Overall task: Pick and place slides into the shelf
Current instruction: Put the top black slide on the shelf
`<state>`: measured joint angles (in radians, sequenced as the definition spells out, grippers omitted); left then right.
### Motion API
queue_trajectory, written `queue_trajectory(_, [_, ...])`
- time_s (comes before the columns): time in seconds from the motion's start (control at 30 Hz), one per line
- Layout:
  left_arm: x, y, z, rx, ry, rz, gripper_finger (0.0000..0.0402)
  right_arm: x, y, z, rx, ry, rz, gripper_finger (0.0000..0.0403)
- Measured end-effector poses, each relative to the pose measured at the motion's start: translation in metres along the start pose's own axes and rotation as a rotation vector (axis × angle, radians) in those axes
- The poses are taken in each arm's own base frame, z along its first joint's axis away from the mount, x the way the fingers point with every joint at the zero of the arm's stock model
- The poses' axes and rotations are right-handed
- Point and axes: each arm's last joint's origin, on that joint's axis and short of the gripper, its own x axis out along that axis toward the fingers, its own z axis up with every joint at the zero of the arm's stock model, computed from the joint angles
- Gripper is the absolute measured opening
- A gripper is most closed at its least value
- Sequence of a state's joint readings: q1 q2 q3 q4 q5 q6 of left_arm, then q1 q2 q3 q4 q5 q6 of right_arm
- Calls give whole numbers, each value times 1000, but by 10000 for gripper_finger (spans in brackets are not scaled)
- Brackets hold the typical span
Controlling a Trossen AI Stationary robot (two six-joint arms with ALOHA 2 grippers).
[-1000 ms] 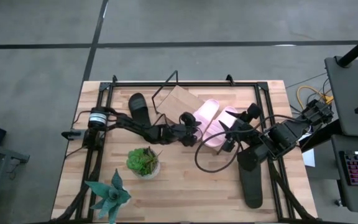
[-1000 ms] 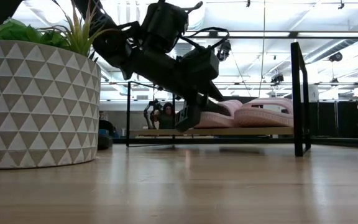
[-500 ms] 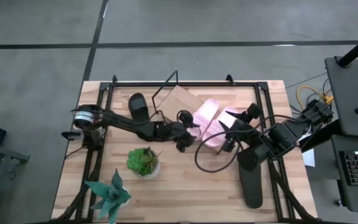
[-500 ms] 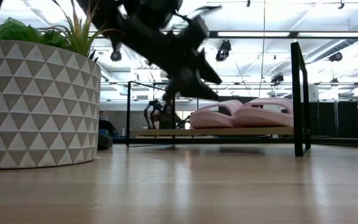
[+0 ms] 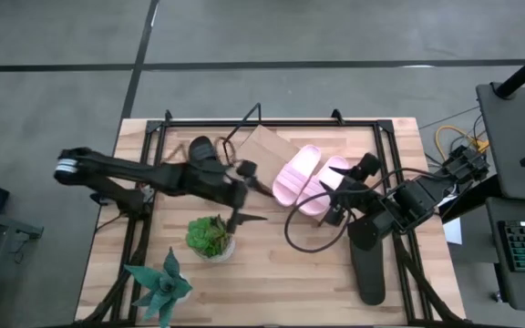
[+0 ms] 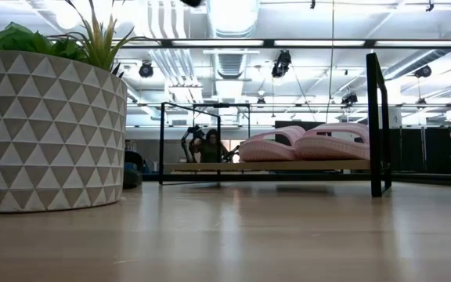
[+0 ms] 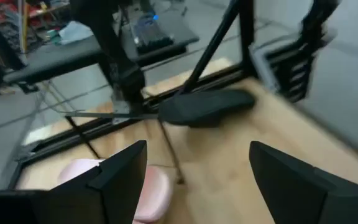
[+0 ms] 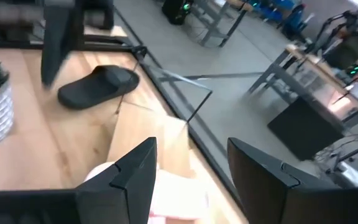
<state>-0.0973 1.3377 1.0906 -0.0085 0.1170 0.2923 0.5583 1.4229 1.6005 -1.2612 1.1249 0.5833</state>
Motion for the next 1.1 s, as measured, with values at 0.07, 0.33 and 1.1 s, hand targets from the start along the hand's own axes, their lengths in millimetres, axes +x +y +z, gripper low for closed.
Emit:
queue_trajectory(0.07, [-15,-2,9,-41,-30,-9,267,0,1,0,5,1,6,187])
queue_trajectory(0.33, [-62,-5,27,-113,-85,-6,267,-22,19,-15,-67,-180,-103,187])
queue_trajectory(1.1, [-74,-7,20,-140,9,27,268,-76,62,-164,61,-500,200,187])
